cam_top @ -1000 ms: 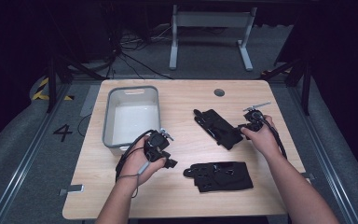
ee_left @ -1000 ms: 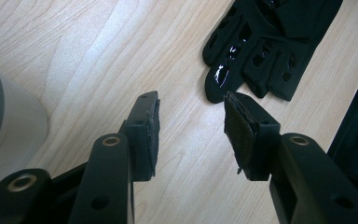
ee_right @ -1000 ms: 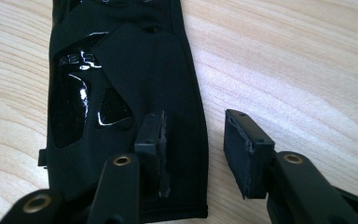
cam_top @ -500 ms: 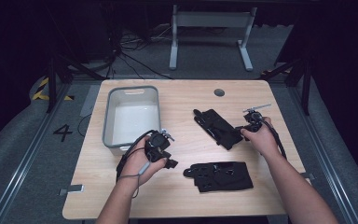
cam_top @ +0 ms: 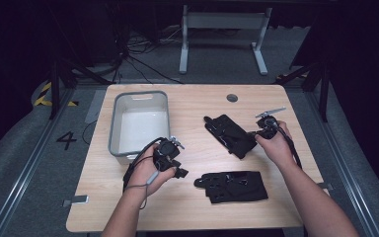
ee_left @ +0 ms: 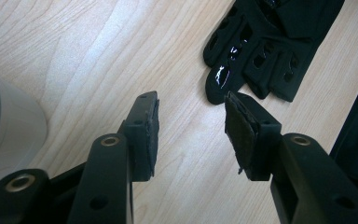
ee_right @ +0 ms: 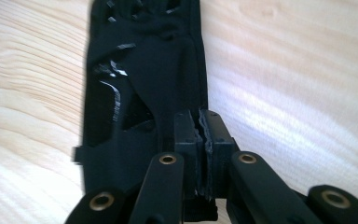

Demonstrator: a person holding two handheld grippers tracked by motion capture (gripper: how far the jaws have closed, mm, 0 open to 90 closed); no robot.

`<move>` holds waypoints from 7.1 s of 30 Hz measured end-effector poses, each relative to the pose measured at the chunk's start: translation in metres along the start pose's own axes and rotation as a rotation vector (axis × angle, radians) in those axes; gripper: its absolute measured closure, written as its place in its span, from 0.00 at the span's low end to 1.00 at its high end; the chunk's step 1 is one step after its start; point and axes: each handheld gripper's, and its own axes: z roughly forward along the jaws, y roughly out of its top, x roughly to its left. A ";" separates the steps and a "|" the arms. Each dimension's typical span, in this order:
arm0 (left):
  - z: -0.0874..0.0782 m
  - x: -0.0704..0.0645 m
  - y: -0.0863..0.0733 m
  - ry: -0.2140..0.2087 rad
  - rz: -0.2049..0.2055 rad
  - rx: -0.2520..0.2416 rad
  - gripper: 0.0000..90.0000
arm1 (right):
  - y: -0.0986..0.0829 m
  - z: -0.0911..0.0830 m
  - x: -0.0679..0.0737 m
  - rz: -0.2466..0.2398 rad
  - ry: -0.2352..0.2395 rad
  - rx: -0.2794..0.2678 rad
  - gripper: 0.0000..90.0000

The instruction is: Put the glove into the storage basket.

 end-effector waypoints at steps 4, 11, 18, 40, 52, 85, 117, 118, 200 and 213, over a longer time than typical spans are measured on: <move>0.000 -0.001 0.000 0.001 0.003 0.002 0.61 | 0.008 -0.016 0.014 -0.073 -0.013 -0.048 0.97; 0.000 -0.001 0.000 0.001 0.001 0.002 0.61 | 0.014 -0.033 0.029 -0.135 -0.013 -0.095 0.97; 0.001 -0.001 0.001 0.000 0.002 0.002 0.61 | 0.013 -0.056 0.042 -0.190 -0.028 -0.152 0.97; 0.009 -0.006 0.013 -0.011 0.033 0.019 0.61 | -0.033 -0.121 0.054 -0.239 -0.032 -0.225 0.97; 0.015 -0.009 0.022 -0.023 0.056 0.028 0.61 | -0.059 -0.127 0.056 -0.235 -0.039 -0.216 0.97; 0.020 -0.014 0.025 -0.038 0.071 0.045 0.62 | -0.090 -0.118 0.093 -0.364 -0.038 -0.152 0.97; 0.019 -0.018 0.025 -0.063 0.068 0.041 0.63 | -0.097 -0.110 0.080 -0.168 0.171 -0.140 0.81; 0.019 -0.018 0.025 -0.068 0.069 0.040 0.63 | -0.098 -0.108 0.078 -0.161 0.166 -0.138 0.81; 0.082 -0.019 0.055 -0.145 -0.030 0.041 0.68 | -0.130 -0.075 0.075 -0.034 0.066 0.154 0.95; 0.080 -0.028 0.057 -0.050 0.015 0.042 0.96 | -0.130 -0.077 0.076 -0.036 0.059 0.146 0.95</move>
